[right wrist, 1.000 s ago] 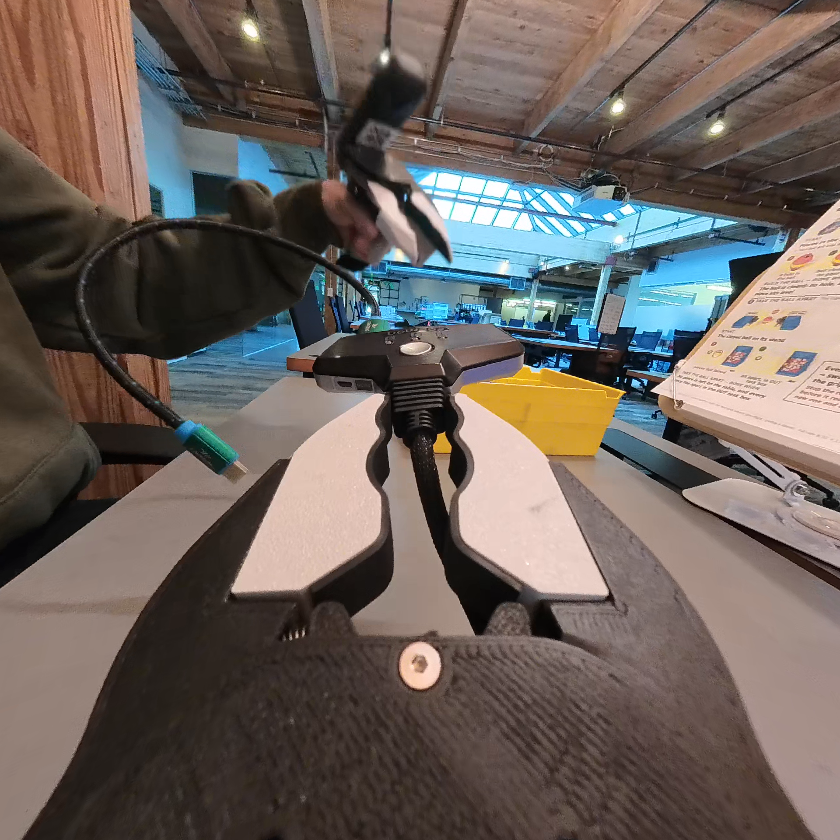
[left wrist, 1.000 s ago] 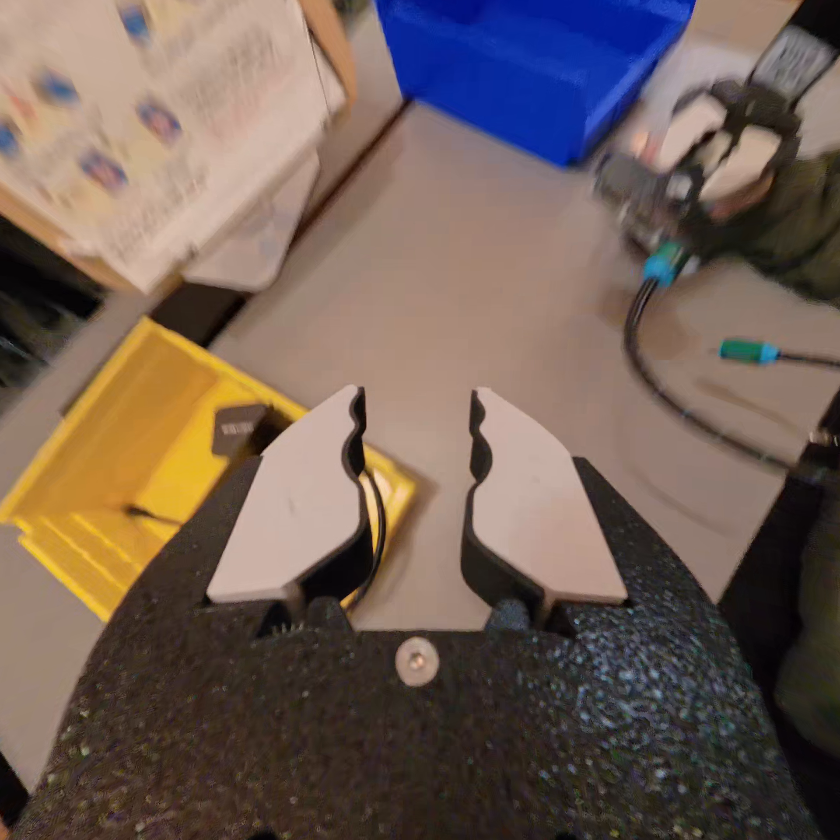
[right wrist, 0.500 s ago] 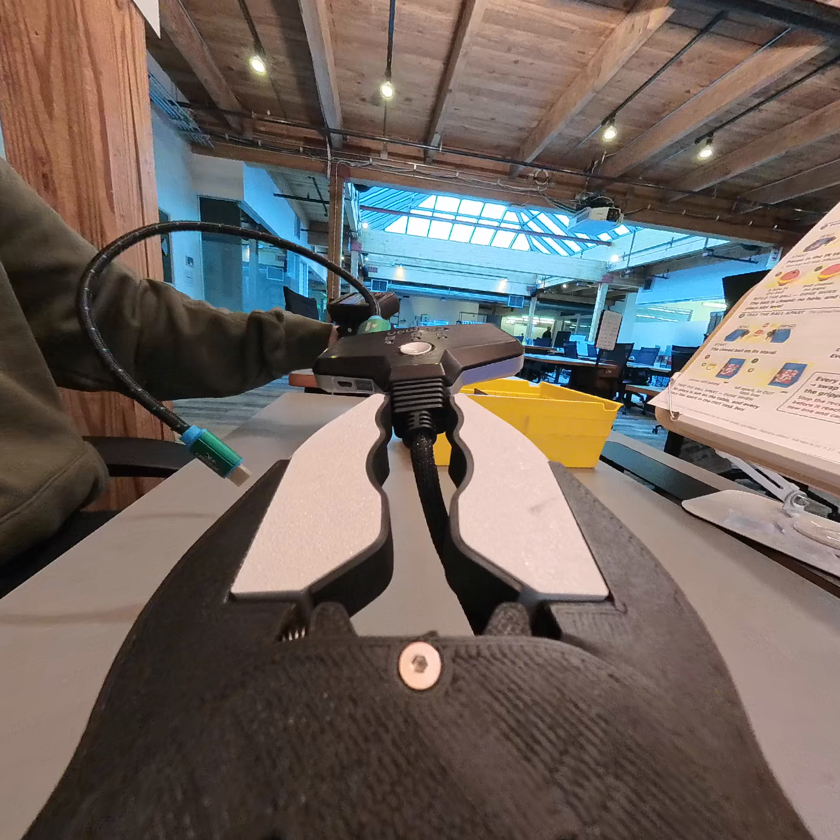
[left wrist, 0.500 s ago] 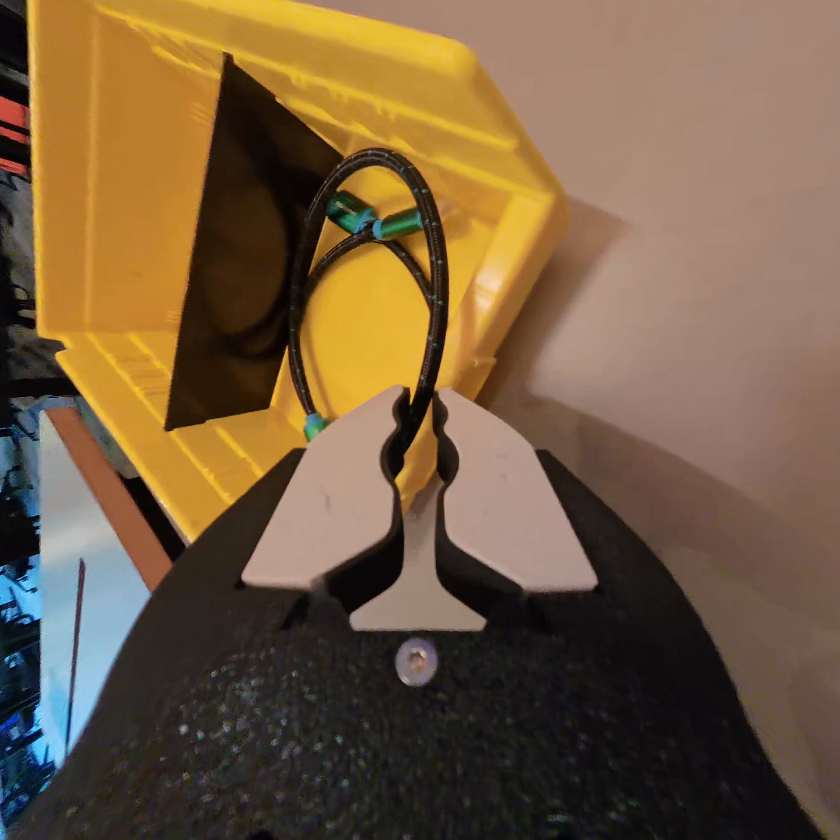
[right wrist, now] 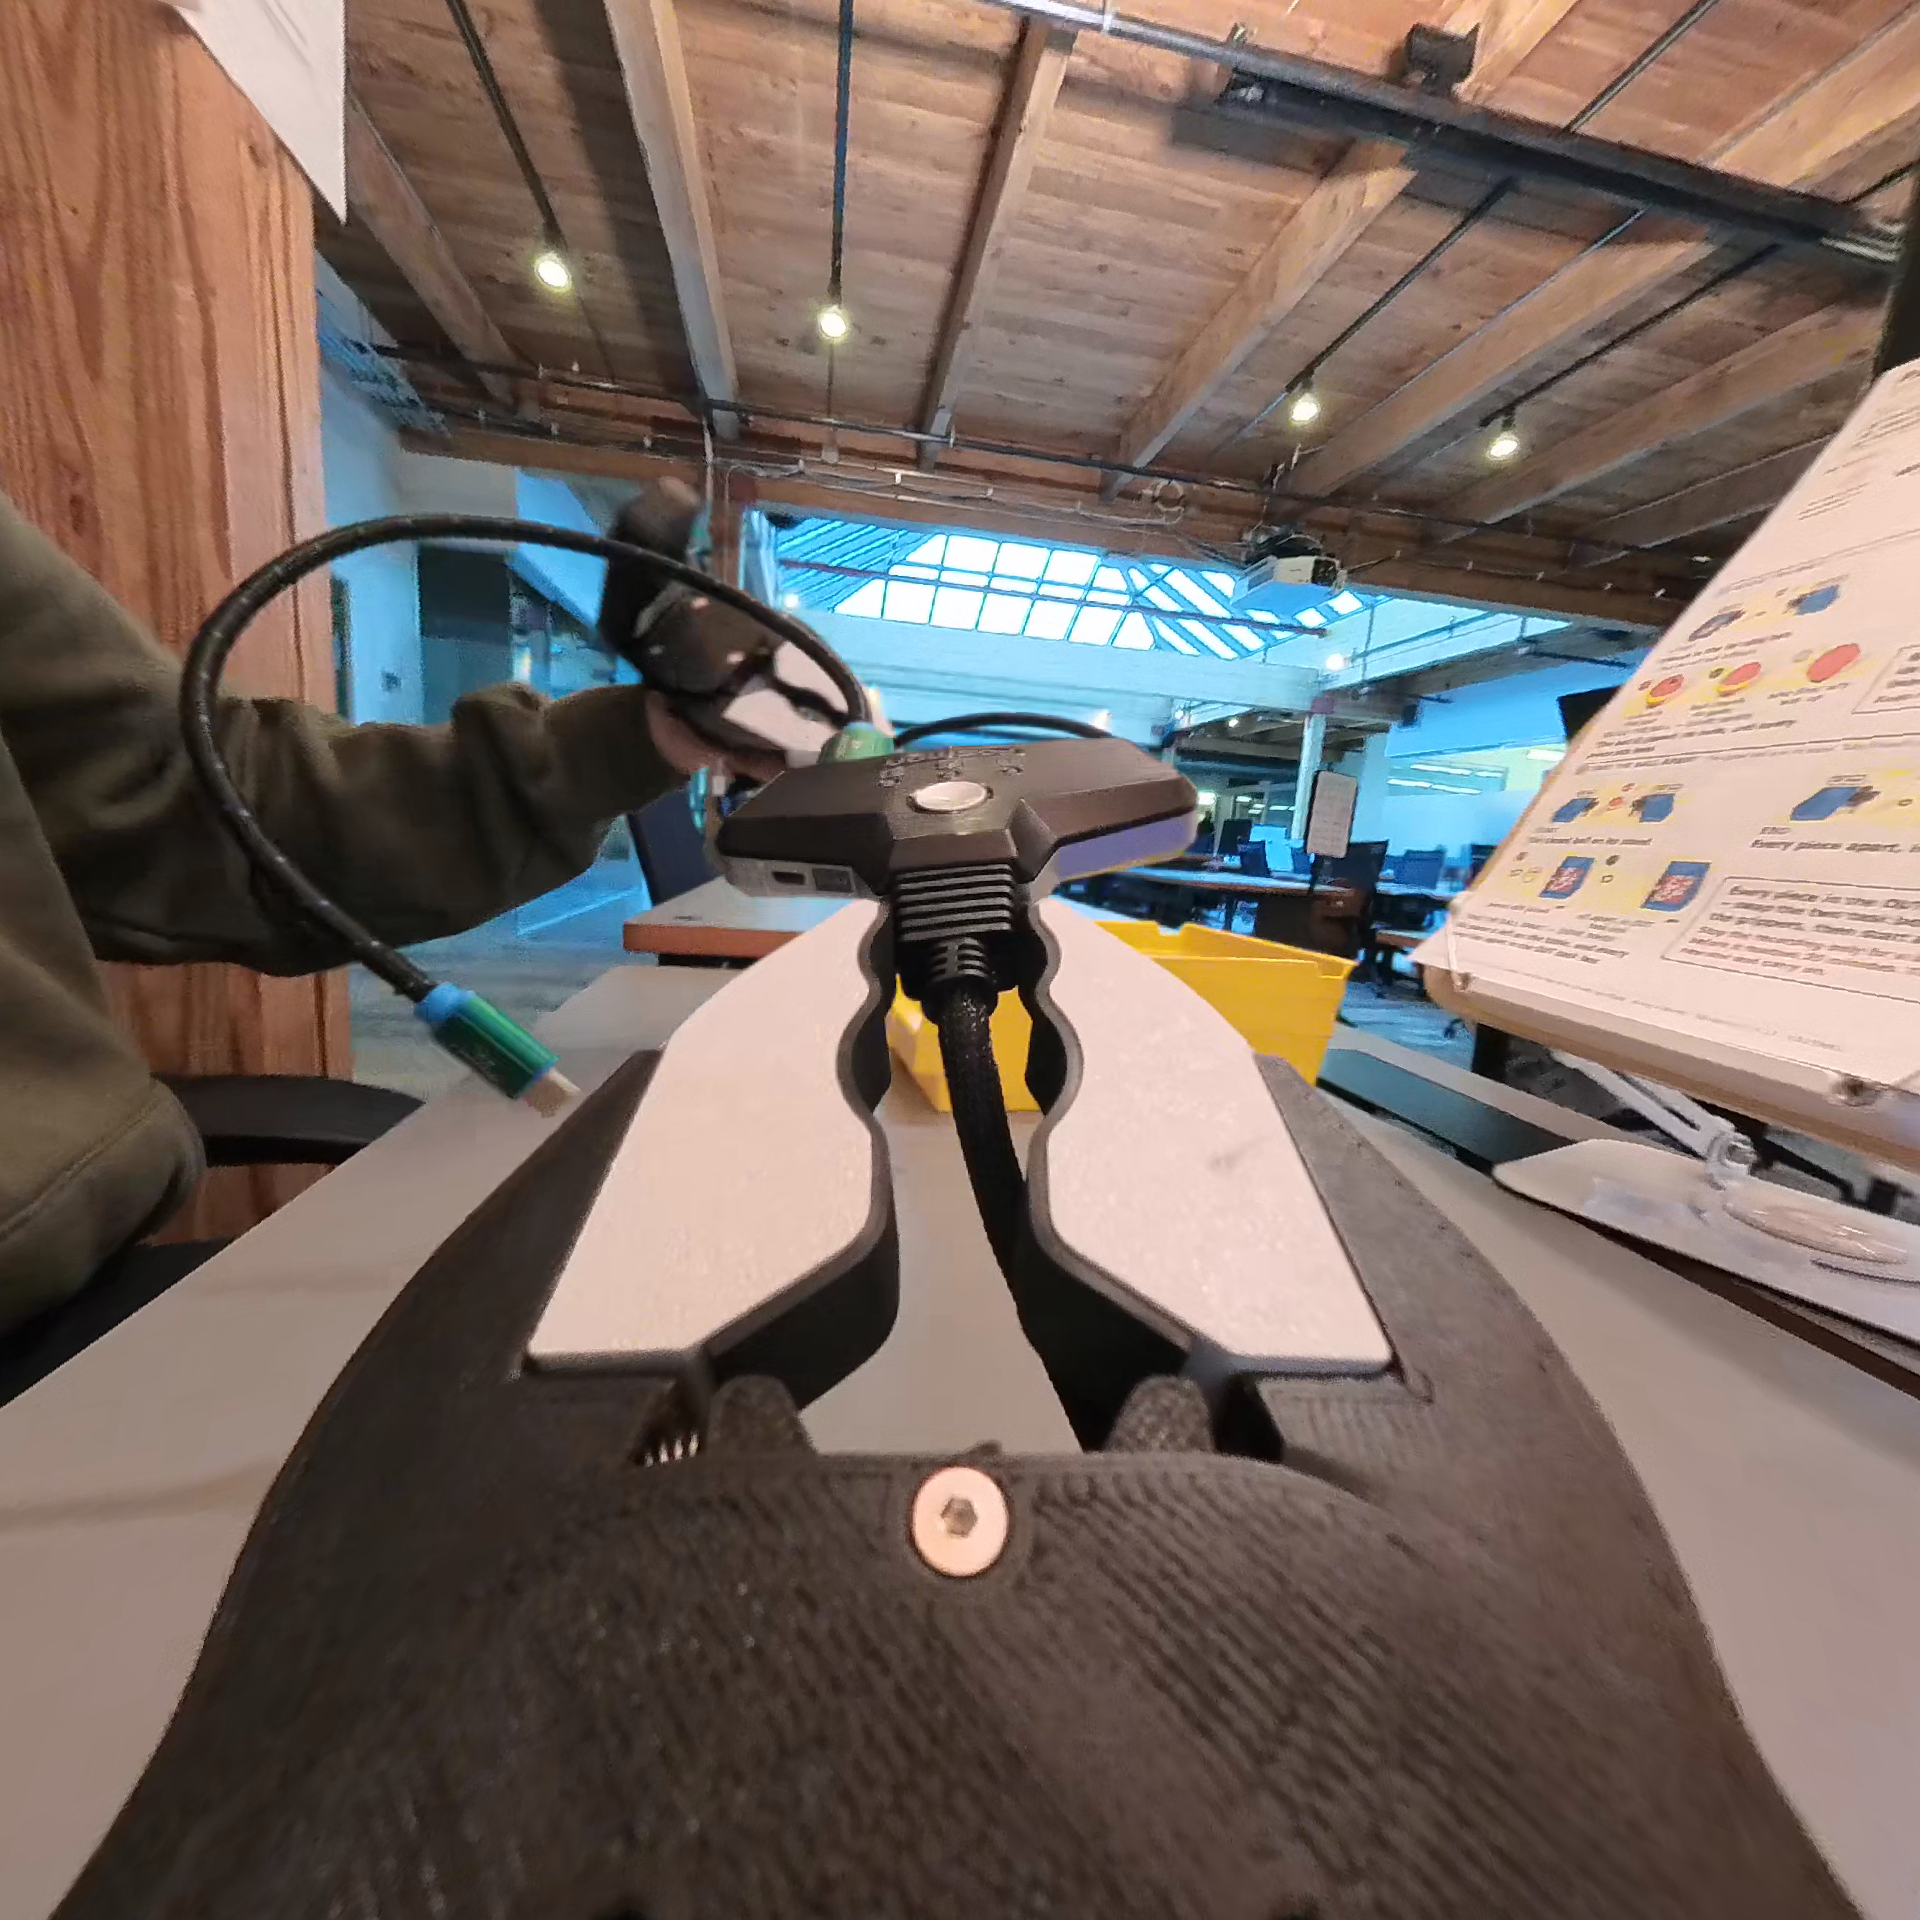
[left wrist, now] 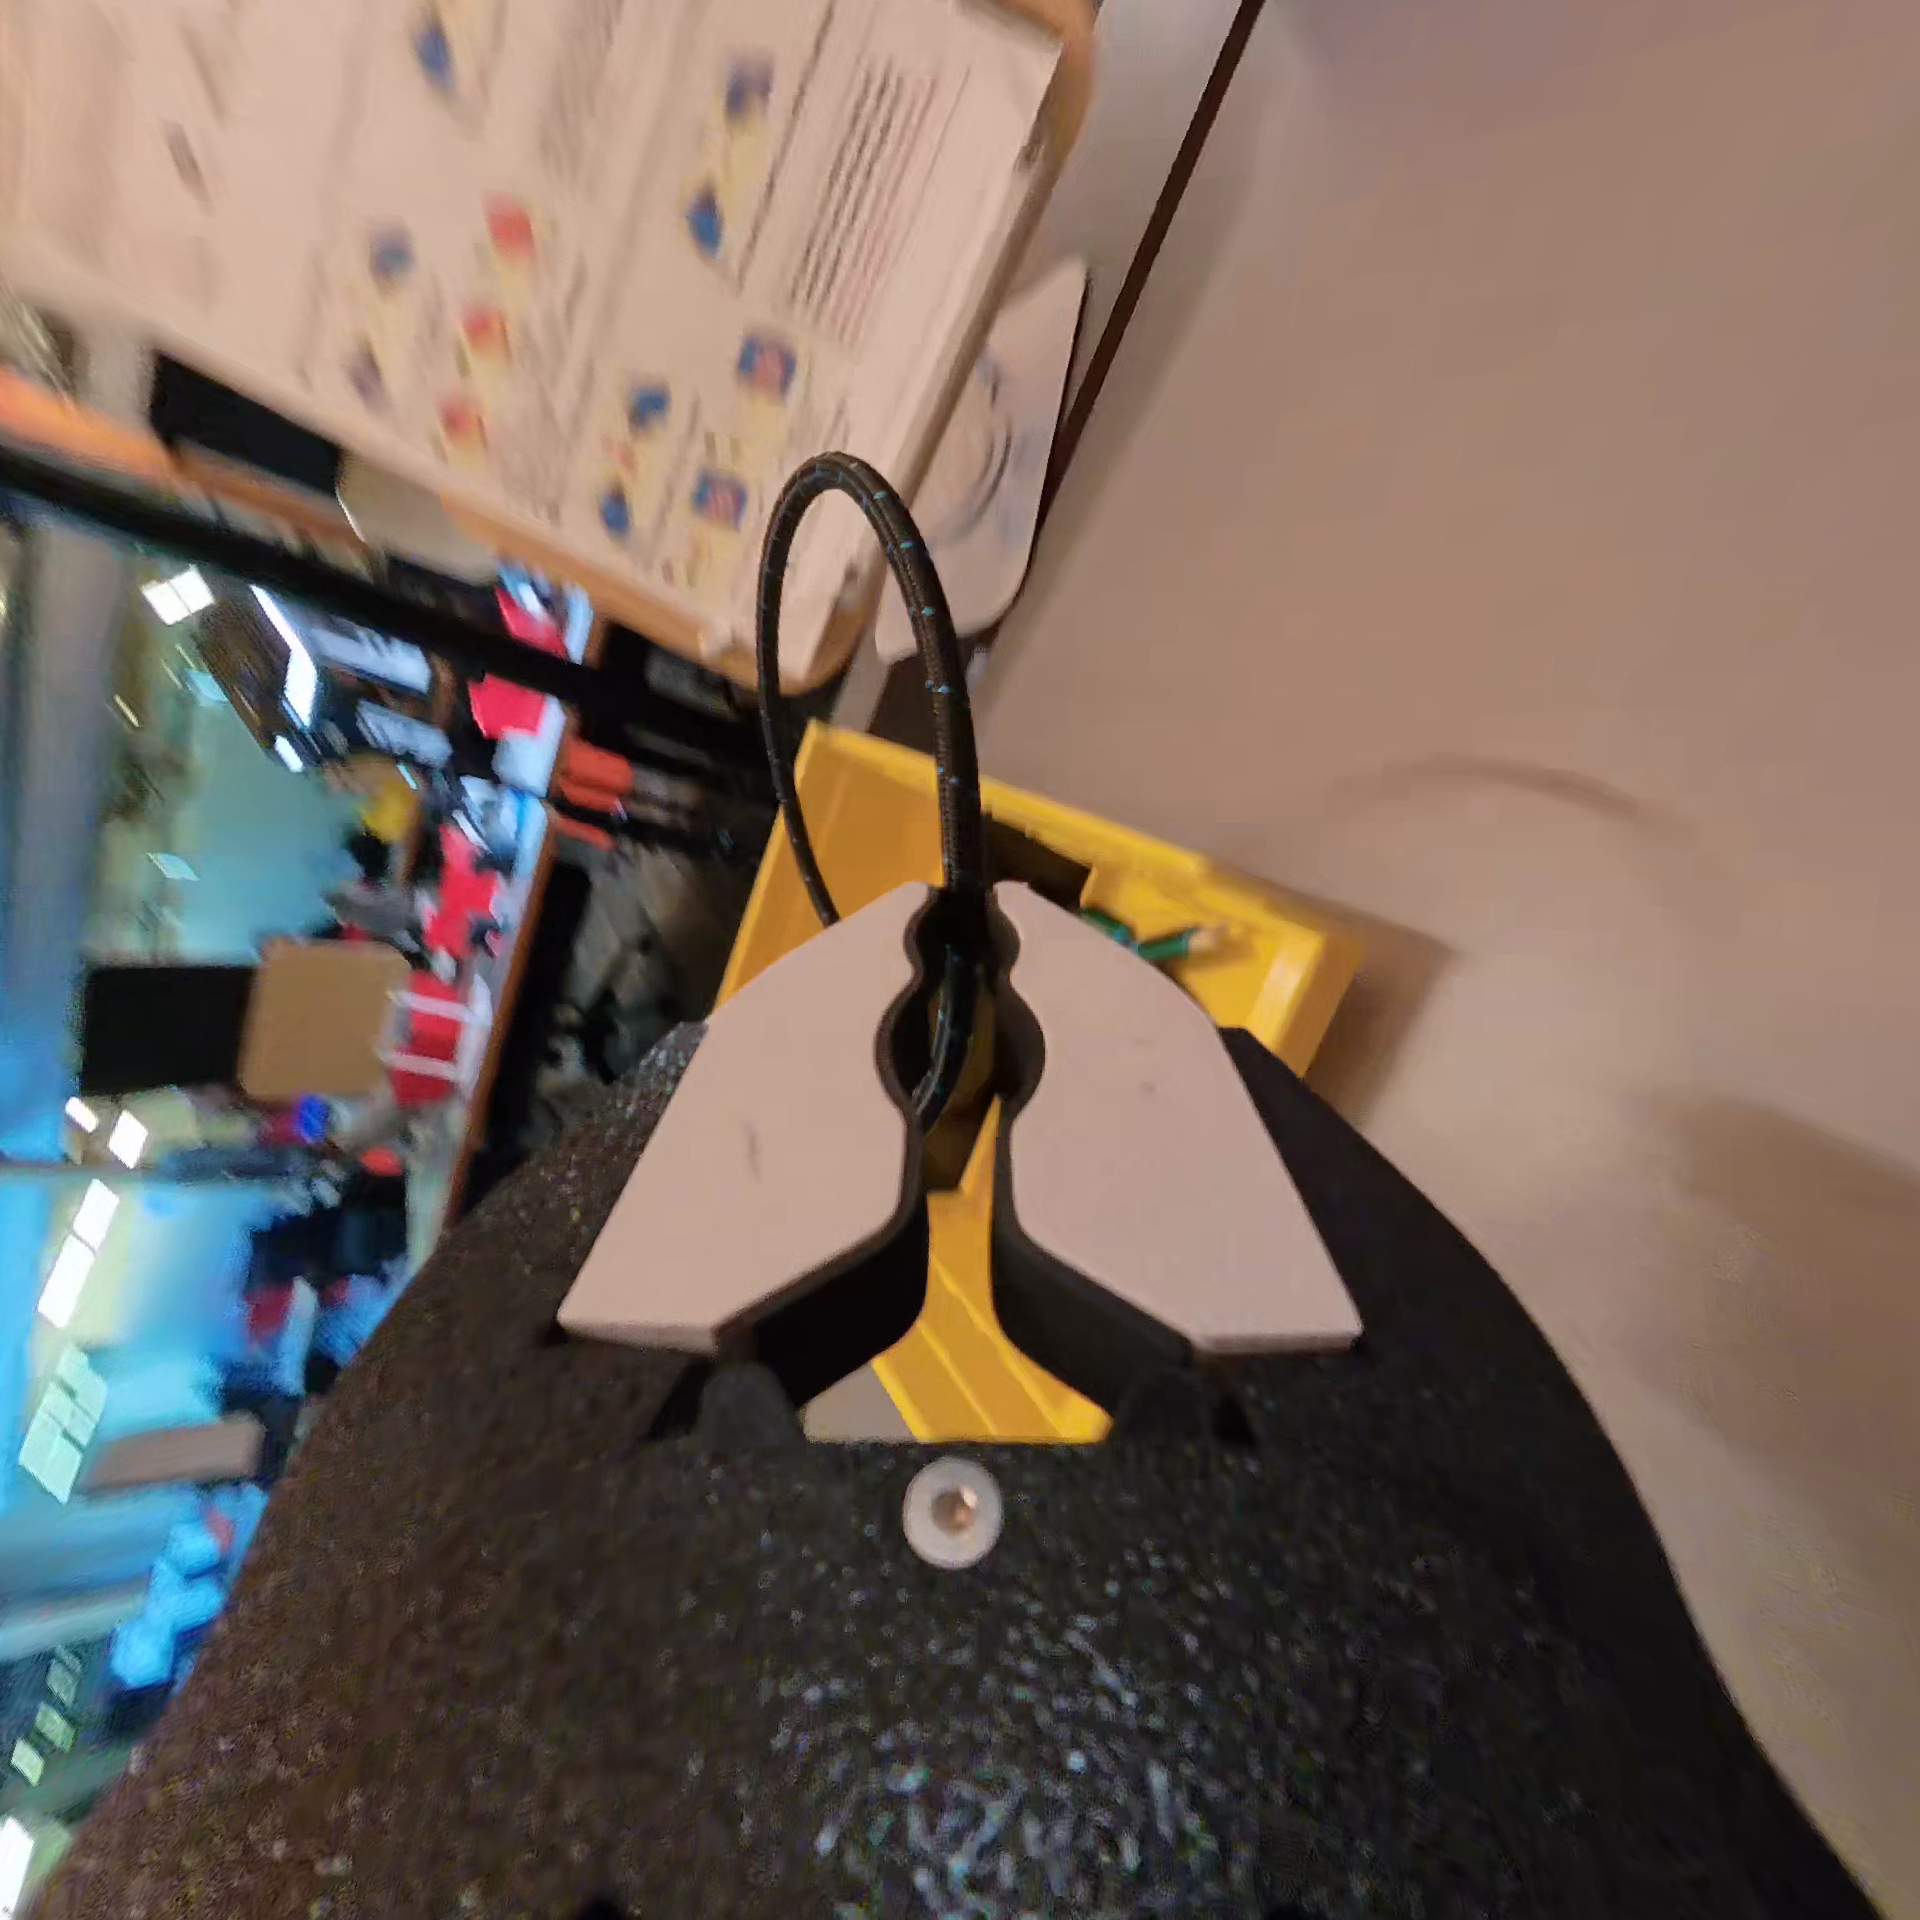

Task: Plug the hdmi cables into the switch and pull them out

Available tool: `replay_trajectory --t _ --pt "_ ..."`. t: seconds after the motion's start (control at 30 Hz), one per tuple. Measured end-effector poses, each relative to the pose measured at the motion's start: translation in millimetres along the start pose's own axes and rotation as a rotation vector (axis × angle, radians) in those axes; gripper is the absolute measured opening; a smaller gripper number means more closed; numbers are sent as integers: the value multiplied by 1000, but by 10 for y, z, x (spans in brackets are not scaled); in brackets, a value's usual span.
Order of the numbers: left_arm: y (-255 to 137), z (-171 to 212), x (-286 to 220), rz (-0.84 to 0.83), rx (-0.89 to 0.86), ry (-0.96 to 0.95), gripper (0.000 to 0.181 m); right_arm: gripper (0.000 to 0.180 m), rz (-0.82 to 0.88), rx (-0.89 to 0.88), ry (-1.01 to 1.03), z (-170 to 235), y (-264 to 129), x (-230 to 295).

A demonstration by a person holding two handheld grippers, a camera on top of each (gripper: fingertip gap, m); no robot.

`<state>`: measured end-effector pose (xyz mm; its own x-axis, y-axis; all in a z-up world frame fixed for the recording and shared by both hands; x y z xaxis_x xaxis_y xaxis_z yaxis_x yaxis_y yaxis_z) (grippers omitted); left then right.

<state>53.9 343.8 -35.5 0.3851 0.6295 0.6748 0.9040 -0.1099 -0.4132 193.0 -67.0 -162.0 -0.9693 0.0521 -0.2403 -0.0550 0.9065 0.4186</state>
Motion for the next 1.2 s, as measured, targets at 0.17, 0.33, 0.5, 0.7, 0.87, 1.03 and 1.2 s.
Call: replay_trajectory --t 0.17,0.33,0.5,0.7,0.87,1.03,1.2 --pt "-45 -172 -691 75 -171 277 6 23 59 -153 20 -126 -241 -61" --pt "21 19 -1398 194 -247 417 6 22 97 -254 36 -191 -360 -60" --pt "13 229 -1870 344 -251 471 6 22 71 -156 21 -137 -278 -33" --pt "36 453 -1834 466 -143 213 34 23 38 -100 13 -103 -212 -4" --pt "46 518 -1604 565 -65 -289 42 23 48 -122 22 -113 -230 -15" --pt "187 602 -1327 385 163 -740 43 23 44 -106 18 -102 -212 -12" --pt "340 540 -1349 355 359 -893 41 23 43 -106 18 -100 -210 -10"
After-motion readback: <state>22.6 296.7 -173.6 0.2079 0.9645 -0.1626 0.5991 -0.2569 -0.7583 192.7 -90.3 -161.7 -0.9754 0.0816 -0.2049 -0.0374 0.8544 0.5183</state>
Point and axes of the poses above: each gripper's, where its closed fingertips meet, y out along the fingers, z out of its underside, x = y × z across the jaws, the point moved 10 cm from there along -y, back along the fingers, and after that the axes turned 11 degrees about -y, right-handed, at the moved point
